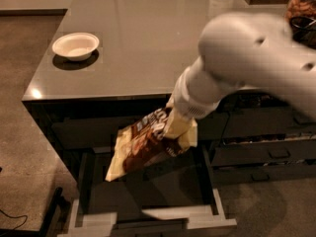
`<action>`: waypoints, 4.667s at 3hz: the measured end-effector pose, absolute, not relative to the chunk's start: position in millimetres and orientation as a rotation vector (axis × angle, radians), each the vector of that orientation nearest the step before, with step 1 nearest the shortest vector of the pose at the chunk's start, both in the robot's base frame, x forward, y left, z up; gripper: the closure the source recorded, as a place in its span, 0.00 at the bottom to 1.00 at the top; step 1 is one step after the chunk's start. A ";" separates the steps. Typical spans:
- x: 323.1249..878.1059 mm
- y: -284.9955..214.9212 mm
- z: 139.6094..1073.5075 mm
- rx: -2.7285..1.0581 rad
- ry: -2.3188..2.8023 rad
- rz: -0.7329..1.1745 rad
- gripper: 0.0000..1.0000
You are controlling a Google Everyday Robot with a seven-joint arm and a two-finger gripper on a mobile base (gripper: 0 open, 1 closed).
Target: Pick brown chip bag from middle drawer and place on counter
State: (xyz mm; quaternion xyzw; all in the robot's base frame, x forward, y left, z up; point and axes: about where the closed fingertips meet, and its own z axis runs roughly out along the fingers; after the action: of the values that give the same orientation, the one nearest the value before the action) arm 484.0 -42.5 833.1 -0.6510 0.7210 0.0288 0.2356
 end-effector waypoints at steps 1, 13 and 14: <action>489.2 -43.9 927.2 -1.778 1.957 -0.043 1.00; 691.1 -23.0 922.8 -1.585 1.749 -0.123 1.00; 692.7 -22.3 915.2 -1.590 1.757 -0.115 0.82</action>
Offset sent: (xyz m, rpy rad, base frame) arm 0.0043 0.0016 0.2897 -0.1194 -0.2785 -0.0312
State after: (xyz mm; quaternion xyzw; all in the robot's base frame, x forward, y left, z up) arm 692.7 -22.3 915.2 -0.6214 0.6864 -0.0450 0.3751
